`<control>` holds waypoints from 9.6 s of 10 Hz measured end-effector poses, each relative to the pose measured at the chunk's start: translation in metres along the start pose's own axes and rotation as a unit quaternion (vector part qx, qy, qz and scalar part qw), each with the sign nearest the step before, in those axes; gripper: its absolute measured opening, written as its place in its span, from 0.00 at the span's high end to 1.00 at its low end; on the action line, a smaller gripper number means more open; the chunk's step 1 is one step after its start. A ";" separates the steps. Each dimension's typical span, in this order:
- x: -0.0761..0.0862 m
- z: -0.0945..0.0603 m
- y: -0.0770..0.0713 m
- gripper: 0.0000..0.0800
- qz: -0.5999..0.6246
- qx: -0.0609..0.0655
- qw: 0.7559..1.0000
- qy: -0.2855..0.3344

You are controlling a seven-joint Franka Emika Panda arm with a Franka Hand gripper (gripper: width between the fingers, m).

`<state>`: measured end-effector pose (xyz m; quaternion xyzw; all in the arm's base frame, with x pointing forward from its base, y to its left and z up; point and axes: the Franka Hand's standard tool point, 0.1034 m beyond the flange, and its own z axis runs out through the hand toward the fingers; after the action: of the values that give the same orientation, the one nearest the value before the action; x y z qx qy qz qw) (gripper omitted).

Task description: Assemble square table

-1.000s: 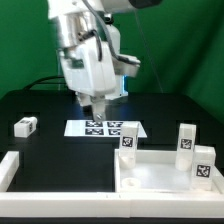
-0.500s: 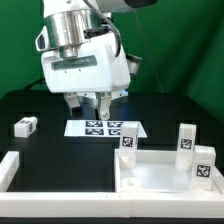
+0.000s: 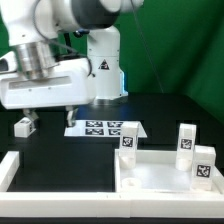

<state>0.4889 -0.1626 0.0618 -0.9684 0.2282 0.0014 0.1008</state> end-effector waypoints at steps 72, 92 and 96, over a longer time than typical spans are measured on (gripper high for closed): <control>0.078 -0.006 -0.204 0.64 -0.134 -0.030 0.958 0.251; 0.084 0.023 -0.209 0.31 -0.138 -0.037 0.951 0.275; 0.084 0.023 -0.209 0.19 -0.138 -0.037 0.951 0.275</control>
Offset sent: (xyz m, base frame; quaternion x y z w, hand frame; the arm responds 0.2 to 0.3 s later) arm 0.0000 0.0000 0.0000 0.0000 0.0000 0.0000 1.0000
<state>0.6577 -0.0121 0.0759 -0.9565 0.1106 -0.2700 -0.0027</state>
